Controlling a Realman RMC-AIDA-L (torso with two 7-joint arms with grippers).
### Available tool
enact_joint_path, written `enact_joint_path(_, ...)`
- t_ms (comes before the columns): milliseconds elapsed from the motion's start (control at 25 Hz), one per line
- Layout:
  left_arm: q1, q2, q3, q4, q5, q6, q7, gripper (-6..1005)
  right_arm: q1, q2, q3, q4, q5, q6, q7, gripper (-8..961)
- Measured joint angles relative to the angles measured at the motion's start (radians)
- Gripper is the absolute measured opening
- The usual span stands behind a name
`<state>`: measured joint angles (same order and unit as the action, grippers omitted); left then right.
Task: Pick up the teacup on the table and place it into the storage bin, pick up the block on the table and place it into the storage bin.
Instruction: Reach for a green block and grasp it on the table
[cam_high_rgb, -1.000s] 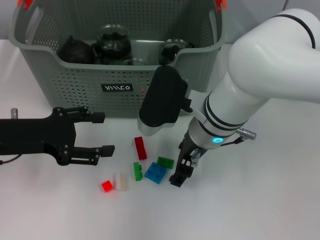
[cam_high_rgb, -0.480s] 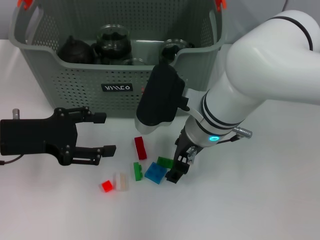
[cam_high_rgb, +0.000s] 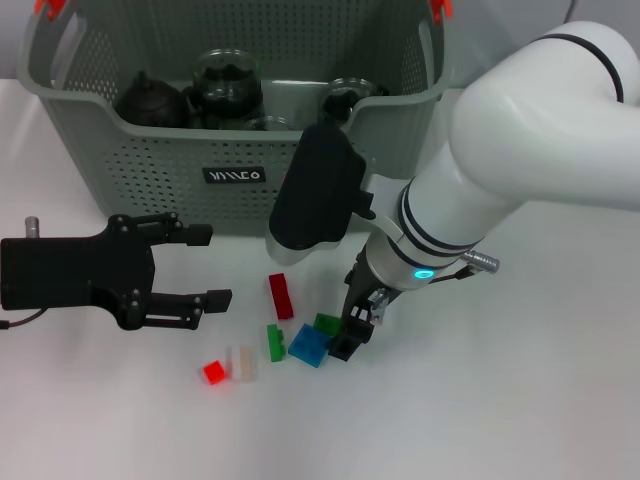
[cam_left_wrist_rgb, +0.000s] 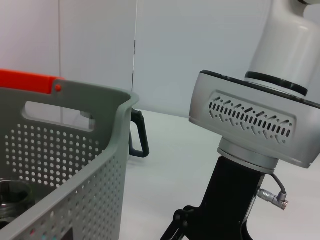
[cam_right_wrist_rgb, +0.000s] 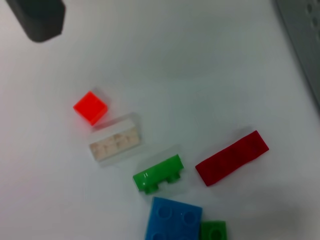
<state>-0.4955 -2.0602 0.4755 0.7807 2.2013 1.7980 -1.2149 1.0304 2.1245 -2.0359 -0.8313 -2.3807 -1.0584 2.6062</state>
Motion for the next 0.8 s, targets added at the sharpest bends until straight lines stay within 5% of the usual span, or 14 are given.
enact_joint_path(800,0.000,0.002,0.000,0.000,-0.002,-0.007,0.000,847,-0.006,-0.011,0.007,-0.025,0.000,-0.061,0.000,897)
